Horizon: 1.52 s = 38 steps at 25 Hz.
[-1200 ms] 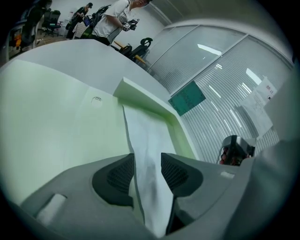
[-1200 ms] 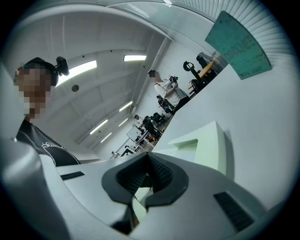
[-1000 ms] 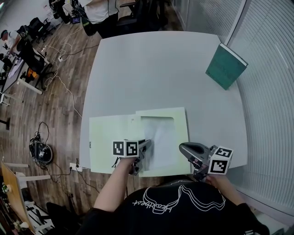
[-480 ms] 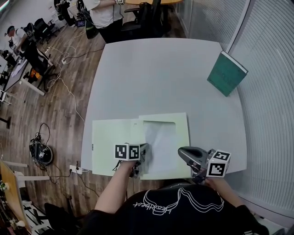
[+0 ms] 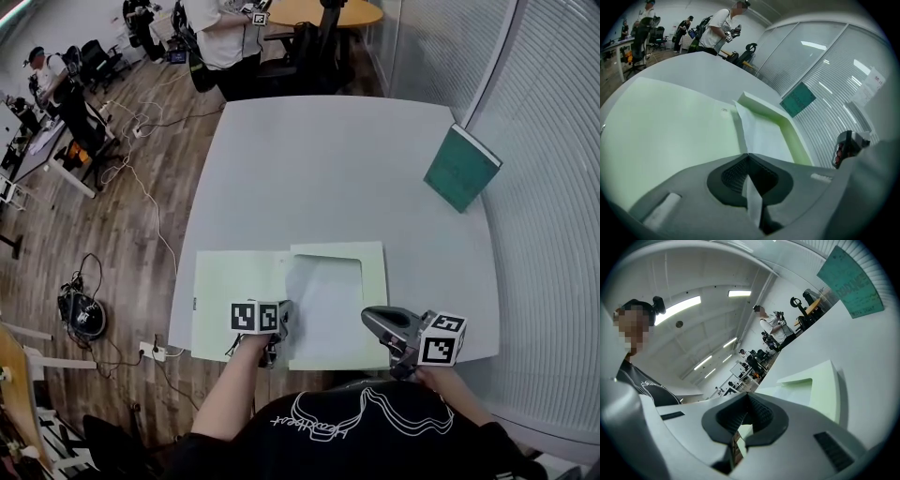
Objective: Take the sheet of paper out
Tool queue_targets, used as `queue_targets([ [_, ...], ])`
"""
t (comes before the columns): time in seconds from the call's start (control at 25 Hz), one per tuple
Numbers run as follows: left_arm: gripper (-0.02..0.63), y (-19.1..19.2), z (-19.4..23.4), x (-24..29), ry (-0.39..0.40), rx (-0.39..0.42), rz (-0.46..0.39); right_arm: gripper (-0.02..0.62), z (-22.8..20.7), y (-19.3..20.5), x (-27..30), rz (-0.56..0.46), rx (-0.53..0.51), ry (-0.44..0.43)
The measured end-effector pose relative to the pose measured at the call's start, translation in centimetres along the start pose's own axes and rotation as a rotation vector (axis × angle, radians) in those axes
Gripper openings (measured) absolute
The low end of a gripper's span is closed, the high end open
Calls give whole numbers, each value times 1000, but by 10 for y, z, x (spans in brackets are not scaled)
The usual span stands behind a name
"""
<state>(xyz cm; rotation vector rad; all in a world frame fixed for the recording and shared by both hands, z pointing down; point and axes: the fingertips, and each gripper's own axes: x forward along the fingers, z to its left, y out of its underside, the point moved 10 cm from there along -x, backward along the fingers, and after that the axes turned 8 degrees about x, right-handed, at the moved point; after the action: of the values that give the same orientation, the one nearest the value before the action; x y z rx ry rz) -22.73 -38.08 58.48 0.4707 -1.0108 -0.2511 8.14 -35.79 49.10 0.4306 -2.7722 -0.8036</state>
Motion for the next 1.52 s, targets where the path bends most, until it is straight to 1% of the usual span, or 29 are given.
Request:
queue_targets([
  [0.24,14,14,10,-25,-49,-9,-43,8,12,15,5,1,1,-26],
  [0.44,14,23,21,-46,-90,-33,-88,8,23,23,7,30,-17,-17],
  [0.56,14,28,23,-62,-99,-49,-121,8,30,27,7,30,-20,-19],
  [0.8,14,39,20,-90,-132,-41,-178,8,48,35,5,31,-30,-17],
  [1.0,14,51,20,-120,-161,-37,-246,8,70,42,6,-3,-58,-47],
  [1.16,14,58,11,-147,-188,-13,-313,8,87,50,3,-8,-89,-43],
  [1.28,14,65,3,-168,-201,6,-361,8,100,59,2,-24,-95,-58],
  [1.52,14,78,-25,-207,-163,56,-457,8,122,84,-1,-40,-113,-80],
])
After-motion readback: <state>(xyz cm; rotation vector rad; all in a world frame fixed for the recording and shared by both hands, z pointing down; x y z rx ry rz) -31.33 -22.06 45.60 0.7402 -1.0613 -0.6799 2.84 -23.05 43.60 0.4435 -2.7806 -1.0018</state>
